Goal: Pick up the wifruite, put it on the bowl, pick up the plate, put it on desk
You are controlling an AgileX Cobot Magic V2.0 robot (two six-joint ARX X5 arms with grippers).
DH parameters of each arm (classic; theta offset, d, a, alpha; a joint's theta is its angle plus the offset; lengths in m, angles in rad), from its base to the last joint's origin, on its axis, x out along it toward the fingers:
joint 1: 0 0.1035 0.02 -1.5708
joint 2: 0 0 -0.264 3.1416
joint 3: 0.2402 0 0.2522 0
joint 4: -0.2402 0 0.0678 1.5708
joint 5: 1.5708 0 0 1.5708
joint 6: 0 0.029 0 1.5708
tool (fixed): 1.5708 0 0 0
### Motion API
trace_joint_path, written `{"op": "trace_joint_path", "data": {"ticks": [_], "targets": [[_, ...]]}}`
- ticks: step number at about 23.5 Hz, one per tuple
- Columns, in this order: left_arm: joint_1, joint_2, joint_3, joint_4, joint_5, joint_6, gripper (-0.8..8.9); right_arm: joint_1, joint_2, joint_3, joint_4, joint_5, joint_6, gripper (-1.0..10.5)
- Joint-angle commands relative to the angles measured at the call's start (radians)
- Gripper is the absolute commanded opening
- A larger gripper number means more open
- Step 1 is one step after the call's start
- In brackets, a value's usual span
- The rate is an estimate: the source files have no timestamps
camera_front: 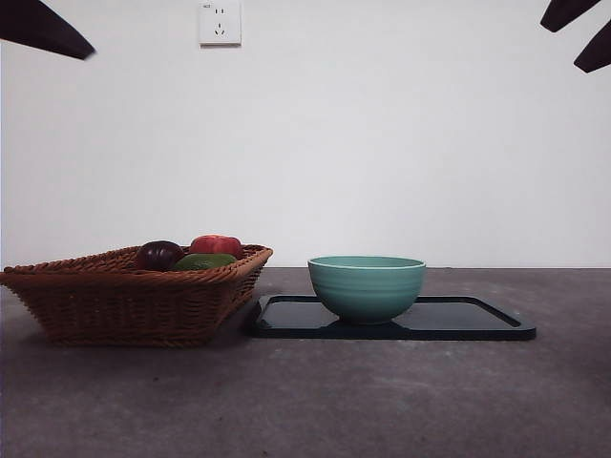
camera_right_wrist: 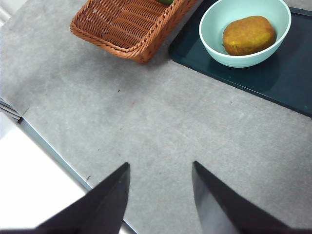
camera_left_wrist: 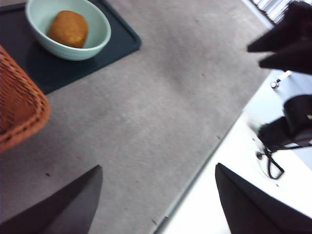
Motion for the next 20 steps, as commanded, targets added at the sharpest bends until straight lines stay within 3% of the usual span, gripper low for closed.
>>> {"op": "trace_joint_path", "data": {"ticks": [1,9,14,20], "targets": [[-0.011,0.089,0.074,0.016,-0.036,0.011,3.71,0.007,0.005,0.011,0.008,-0.003,0.012,2.0],[-0.031,0.393,0.332,0.045,-0.095,0.075,3.71,0.007,0.005,0.012,0.008,-0.025,0.012,2.0],[-0.067,0.711,0.608,0.053,-0.136,0.114,3.71,0.007,-0.005,0.012,-0.005,-0.061,0.020,2.0],[-0.123,0.985,0.805,0.080,-0.243,0.163,3.71,0.007,-0.094,0.016,-0.049,-0.061,0.048,2.0]]}}
